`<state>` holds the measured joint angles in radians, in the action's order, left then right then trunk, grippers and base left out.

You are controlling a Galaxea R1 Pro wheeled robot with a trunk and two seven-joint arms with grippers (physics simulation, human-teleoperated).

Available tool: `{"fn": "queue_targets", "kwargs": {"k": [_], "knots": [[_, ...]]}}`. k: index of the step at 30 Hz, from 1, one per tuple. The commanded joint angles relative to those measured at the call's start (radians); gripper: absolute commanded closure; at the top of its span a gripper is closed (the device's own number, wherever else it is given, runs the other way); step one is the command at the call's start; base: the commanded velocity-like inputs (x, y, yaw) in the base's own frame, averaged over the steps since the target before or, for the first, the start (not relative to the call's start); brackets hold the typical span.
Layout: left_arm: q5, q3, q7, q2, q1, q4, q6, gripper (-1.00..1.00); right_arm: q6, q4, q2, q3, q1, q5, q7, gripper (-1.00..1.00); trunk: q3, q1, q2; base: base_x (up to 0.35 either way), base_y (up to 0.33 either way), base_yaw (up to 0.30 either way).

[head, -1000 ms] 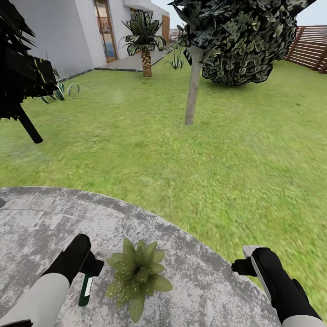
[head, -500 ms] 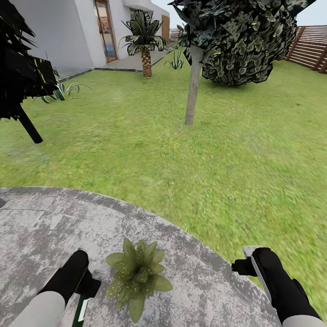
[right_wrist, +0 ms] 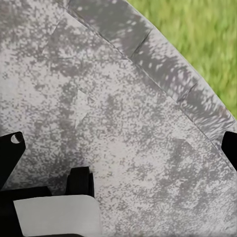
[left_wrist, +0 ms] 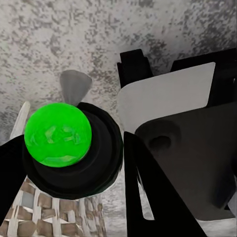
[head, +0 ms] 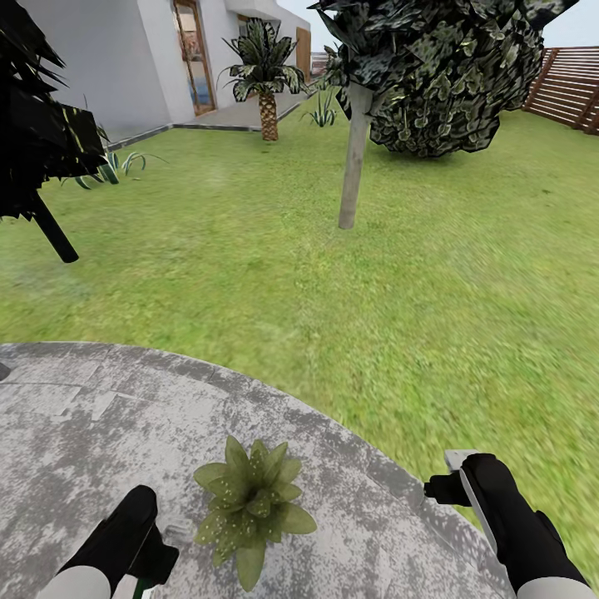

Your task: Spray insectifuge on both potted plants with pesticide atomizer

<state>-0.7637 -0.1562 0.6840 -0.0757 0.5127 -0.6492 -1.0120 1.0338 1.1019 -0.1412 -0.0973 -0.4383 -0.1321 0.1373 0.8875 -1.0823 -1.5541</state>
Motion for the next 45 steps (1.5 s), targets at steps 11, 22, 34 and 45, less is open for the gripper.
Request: {"fn": "queue_targets", "kwargs": {"k": [11, 22, 34, 45], "knots": [[-0.012, 0.0, 0.009, 0.002, 0.028, -0.012, -0.002, 1.0, 0.004, 0.001, 0.0, -0.005, 0.0, -0.011, 0.01, -1.0, 0.001, 0.0, 0.0, 0.0, 0.0, -0.07], [-0.012, 0.001, 0.01, 0.004, 0.13, -0.015, -0.002, 1.0, 0.004, 0.001, -0.001, -0.005, 0.0, -0.011, 0.01, -1.0, 0.001, 0.0, 0.0, 0.0, 0.0, -0.079], [-0.012, 0.002, 0.01, 0.005, 0.162, -0.015, -0.002, 1.0, 0.004, 0.002, -0.001, -0.005, 0.0, -0.011, 0.01, -1.0, 0.001, 0.0, 0.0, 0.0, 0.0, 0.0], [-0.011, -0.007, 0.009, 0.005, 0.159, -0.015, -0.002, 1.0, 0.003, 0.001, -0.003, -0.008, 0.0, -0.011, 0.01, -1.0, 0.002, 0.0, 0.0, -0.066, -0.073, 0.057]]}}
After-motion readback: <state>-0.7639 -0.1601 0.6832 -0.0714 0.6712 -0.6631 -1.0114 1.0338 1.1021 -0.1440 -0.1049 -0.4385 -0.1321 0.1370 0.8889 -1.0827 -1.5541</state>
